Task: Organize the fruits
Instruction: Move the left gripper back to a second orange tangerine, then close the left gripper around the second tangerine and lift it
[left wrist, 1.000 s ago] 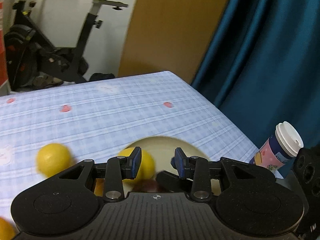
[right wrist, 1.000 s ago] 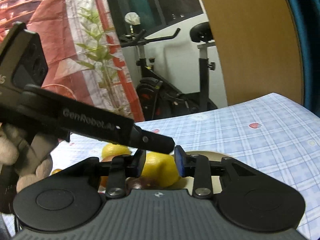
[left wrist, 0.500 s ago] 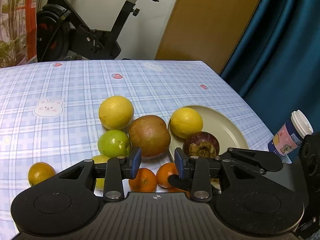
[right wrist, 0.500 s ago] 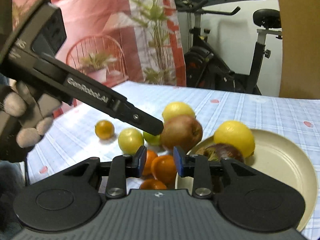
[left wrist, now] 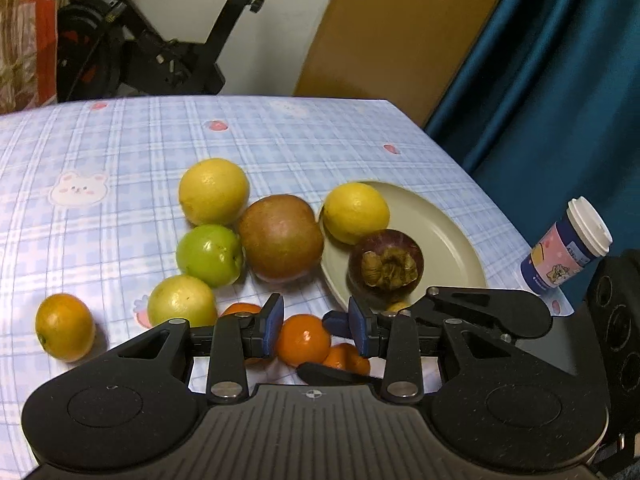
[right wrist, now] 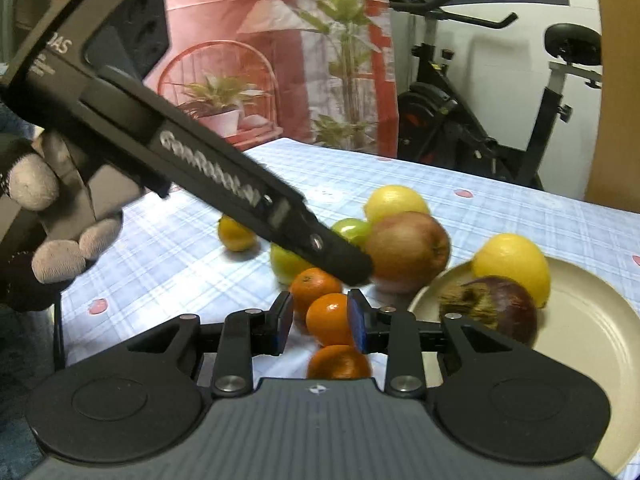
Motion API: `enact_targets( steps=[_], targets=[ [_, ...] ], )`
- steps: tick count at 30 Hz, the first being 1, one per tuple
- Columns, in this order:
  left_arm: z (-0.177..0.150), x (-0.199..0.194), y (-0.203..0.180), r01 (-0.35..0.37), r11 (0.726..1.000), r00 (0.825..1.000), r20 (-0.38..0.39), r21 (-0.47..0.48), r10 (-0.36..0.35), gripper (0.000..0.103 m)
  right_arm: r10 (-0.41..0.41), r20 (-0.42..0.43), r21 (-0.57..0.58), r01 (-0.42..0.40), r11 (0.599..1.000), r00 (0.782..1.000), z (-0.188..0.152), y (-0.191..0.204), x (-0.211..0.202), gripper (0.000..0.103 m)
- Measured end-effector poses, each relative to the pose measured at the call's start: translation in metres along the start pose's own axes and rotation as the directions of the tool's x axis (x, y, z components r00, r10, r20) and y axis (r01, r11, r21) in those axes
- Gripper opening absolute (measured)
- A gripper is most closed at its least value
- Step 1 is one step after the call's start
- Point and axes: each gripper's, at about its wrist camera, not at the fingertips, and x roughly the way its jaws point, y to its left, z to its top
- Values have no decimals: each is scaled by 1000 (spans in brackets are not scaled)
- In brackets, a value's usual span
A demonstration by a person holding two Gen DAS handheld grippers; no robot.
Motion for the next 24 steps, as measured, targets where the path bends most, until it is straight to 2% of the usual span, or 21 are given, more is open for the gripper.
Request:
enact_targets(
  steps=[4,8,17,21,24],
  targets=[
    [-3,0,8,1,999,1000,-11,-35,-1,35,17,7,28,-17,999,1000,1,-4,-1,33],
    [-5,1,8,6,1000,1000,-28,-31,-7,34,16,12,25,-16,1000,1000,1,-4,-1,33],
    [-8,6,7,-20,1000,999,-46,-3,20,32,-28,-28,27,29,999,999,-2,-6,7,38],
    [-9,5,10,-15,1000,999,-40,-22,15,32,-52,-70,29,54,998,996,-3,-8,18,40],
    [-8,5,9,-19,999,999,-35,-35,17,33,-83,-68,-11,82,997,994,-2,-1,23,40]
  ],
)
